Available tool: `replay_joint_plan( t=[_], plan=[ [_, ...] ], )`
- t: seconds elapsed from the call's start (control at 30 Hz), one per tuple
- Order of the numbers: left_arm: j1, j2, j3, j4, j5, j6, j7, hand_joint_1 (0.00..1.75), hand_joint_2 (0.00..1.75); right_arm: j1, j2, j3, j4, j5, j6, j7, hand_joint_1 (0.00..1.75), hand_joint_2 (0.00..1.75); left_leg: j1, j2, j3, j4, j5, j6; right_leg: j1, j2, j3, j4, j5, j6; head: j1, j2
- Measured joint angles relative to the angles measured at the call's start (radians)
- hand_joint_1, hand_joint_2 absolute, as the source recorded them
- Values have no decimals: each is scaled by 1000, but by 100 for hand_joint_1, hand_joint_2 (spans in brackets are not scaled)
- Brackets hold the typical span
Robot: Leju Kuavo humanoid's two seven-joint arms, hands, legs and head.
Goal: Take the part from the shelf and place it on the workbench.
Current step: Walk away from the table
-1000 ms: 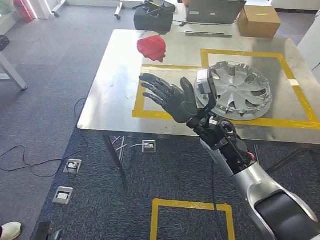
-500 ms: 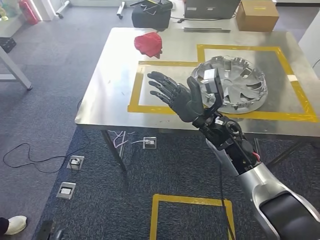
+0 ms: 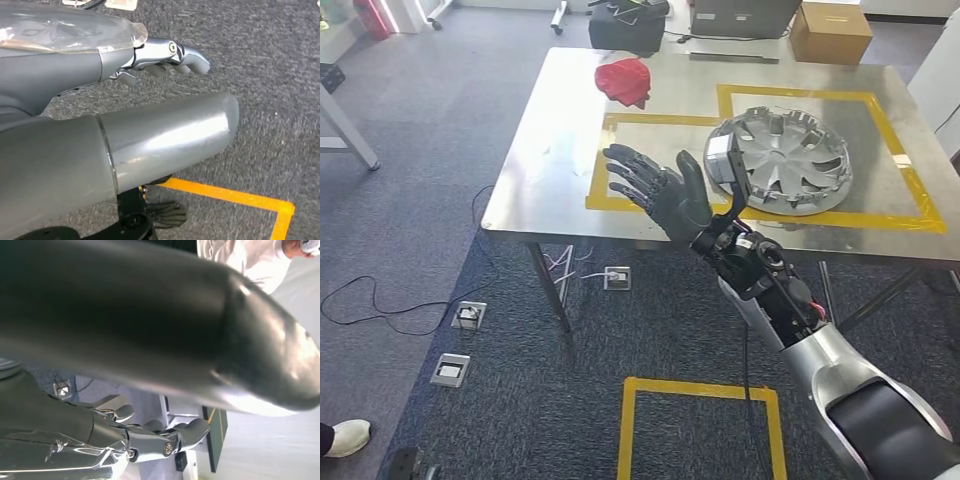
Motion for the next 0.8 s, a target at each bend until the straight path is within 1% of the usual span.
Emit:
replay_joint_plan(
  t=[0.07, 0.1, 0.13, 0.17, 0.23, 0.27, 0.3, 0.37, 0.43, 0.47, 0.5, 0.53, 0.57, 0.6, 0.63, 0.67, 0.7, 0.73, 0.77, 0.8],
  plan=[
    [1, 1, 0, 0, 0, 0, 0, 0, 0, 3, -1, -4, 0, -1, -6, 5, 0, 0, -3, 0, -11, 0, 8, 8, 0, 1, -51, 148, -85, 4, 9, 0],
    [3, 0, 0, 0, 0, 0, 0, 0, 0, 7, -1, -6, 0, -1, -9, 9, 0, 0, -5, 0, -16, 1, 12, 9, 1, 1, -68, 205, -110, 4, 12, 0],
    [5, 0, 0, 0, 0, 0, 0, 0, 0, 10, -2, -9, 0, -1, -12, 11, 0, 0, -6, -1, -20, 1, 16, 9, 2, 1, -67, 225, -114, 2, 14, 0],
    [6, 0, 0, 0, 0, 0, 0, 0, 0, 12, -2, -11, 0, -1, -13, 14, 0, 0, -8, -1, -23, 1, 19, 9, 3, 1, -44, 201, -98, -1, 18, 0],
    [8, 0, 0, 0, 0, 0, 0, 0, 0, 13, -2, -14, 0, -1, -14, 16, 0, 0, -10, -2, -25, 2, 22, 7, 6, 1, 20, 102, -50, -9, 23, 0],
    [8, 0, 0, 0, 0, 0, 0, 0, 0, 12, -2, -15, -1, -1, -14, 16, 0, 0, -10, -2, -25, 2, 23, 6, 7, 2, 42, 66, -34, -12, 24, 0],
    [8, 0, 0, 0, 0, 0, 0, 0, 0, 12, -2, -15, -1, -1, -14, 16, 0, 0, -11, -2, -25, 2, 23, 6, 7, 2, 49, 53, -29, -13, 24, 0],
    [8, 0, 0, 0, 0, 0, 0, 0, 0, 12, -2, -15, -1, -1, -14, 16, 0, 0, -11, -2, -25, 2, 23, 6, 8, 2, 51, 50, -28, -13, 25, 0],
    [8, 0, 0, 0, 0, 0, 0, 0, 0, 11, -2, -16, -1, -2, -15, 16, 0, 0, -11, -2, -25, 2, 24, 5, 10, 3, 76, 7, -12, -17, 27, 0],
    [8, -1, 0, 0, 0, 0, 0, 0, 0, 10, -2, -17, -1, -2, -15, 17, 0, 0, -11, -2, -28, 2, 27, 1, 13, 4, 92, -29, -4, -22, 27, 0],
    [7, -2, 0, 0, -1, 0, 0, 0, 0, 8, -2, -20, -2, -3, -16, 19, 0, 0, -11, -2, -34, 8, 25, -9, 13, 3, 106, -67, 11, -29, 27, 0],
    [6, -2, 0, 0, -2, 0, 0, 0, 0, 7, -2, -22, -2, -4, -17, 21, 0, 0, -12, -1, -47, 29, 10, -20, 12, 2, 109, -90, 21, -36, 24, 0],
    [6, -1, 0, 0, -2, 0, 0, 0, 0, 5, -3, -24, -2, -4, -20, 24, 0, 0, -11, -1, -69, 72, -18, -31, 11, 1, 105, -105, 30, -43, 18, 0],
    [6, 0, 0, 0, -3, 0, 0, 0, 0, 4, -3, -26, -2, -3, -23, 27, 0, 0, -9, -1, -96, 135, -59, -39, 8, -1, 97, -110, 42, -49, 12, 0],
    [6, 1, 0, 0, -3, 0, 0, 0, 0, 4, -3, -26, -2, 1, -26, 30, 0, 0, -8, -1, -126, 209, -99, -44, 8, -1, 88, -109, 48, -51, 6, 0],
    [6, 2, 0, 0, -2, 0, 0, 0, 0, 5, -3, -26, -2, 7, -30, 32, 0, 0, -5, -1, -149, 271, -126, -47, 8, -2, 78, -108, 54, -51, 0, 0],
    [6, 2, 0, 0, -2, 0, 0, 0, 0, 6, -3, -25, -1, 12, -33, 35, 0, 0, -3, -1, -157, 302, -135, -51, 7, -2, 69, -106, 59, -50, -4, 0],
    [6, 3, 0, 0, -1, 0, 1, 0, 0, 6, -3, -25, -1, 15, -35, 36, 0, 0, 0, -1, -143, 291, -125, -53, 7, -1, 60, -103, 63, -49, -7, 0],
    [6, 4, 0, 0, 0, 0, 1, 0, 0, 6, -3, -25, -1, 17, -37, 36, 0, 0, 3, 0, -107, 237, -99, -54, 7, -2, 53, -99, 67, -46, -9, 0],
    [6, 6, 0, 0, 0, 0, 1, 0, 0, 5, -3, -25, 0, 18, -37, 36, 0, 0, 6, 1, -58, 158, -69, -55, 6, -2, 48, -95, 69, -43, -10, 0]
  ],
)
